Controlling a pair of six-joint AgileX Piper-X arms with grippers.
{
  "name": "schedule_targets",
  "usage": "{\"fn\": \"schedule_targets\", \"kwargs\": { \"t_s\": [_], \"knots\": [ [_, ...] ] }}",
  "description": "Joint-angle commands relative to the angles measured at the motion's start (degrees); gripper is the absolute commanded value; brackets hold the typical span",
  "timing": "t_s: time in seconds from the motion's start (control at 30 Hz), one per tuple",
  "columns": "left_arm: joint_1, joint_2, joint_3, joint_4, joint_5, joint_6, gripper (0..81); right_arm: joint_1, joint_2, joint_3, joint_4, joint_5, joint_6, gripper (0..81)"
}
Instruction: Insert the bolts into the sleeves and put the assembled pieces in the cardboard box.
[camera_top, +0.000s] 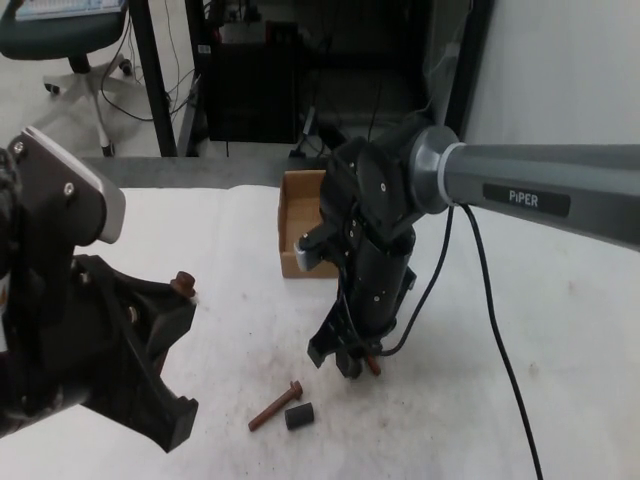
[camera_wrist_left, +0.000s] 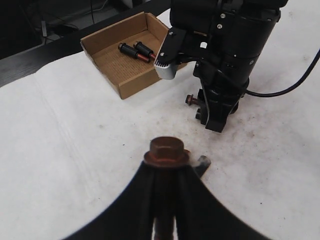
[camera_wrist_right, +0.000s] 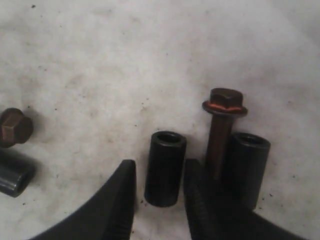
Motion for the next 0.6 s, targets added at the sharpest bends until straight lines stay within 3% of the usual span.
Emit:
{"fn": "schedule_targets", "kwargs": {
  "t_s": [0.0,0.57],
  "knots": [
    [0.03,-0.44,-0.09,-0.25,-0.56,0.27,0.4,-0.04,-0.10,0.14,0.08,0.09,-0.52,31.8],
    [0.03,-0.44,-0.09,-0.25,-0.79,1.08,0.4,-0.04,1.59,0.12,-3.50,0.09,-1.42,31.8]
  ]
}}
